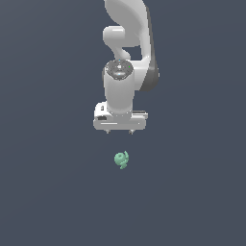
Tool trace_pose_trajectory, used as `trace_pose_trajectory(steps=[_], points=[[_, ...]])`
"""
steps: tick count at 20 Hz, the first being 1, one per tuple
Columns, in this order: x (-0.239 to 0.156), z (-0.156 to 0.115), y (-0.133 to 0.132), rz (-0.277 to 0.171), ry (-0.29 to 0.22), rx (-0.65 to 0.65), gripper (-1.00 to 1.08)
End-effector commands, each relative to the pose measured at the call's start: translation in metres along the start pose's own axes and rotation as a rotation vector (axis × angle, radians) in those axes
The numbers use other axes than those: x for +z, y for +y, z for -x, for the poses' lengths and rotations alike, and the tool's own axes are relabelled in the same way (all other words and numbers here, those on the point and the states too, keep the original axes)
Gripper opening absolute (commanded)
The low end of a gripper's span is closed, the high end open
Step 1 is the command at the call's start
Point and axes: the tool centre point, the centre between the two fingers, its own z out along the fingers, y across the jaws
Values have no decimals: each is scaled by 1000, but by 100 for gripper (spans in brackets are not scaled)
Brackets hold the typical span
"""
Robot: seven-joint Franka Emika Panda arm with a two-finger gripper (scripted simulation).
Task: Pick up the object and move it to a goal position.
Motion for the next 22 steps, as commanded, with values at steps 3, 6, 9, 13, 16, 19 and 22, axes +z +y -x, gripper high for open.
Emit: trace_pose_trajectory(steps=[3, 6, 9, 13, 16, 19, 22], points=[[0, 1, -3, -3, -2, -3, 100], [1, 4, -21, -15, -14, -20, 100], [2, 7, -35, -26, -25, -33, 100], [2, 8, -35, -26, -24, -34, 100], [2, 7, -35, -26, -25, -33, 100], [4, 4, -34, -26, -24, -18, 100], [8, -3, -32, -27, -21, 11, 100]])
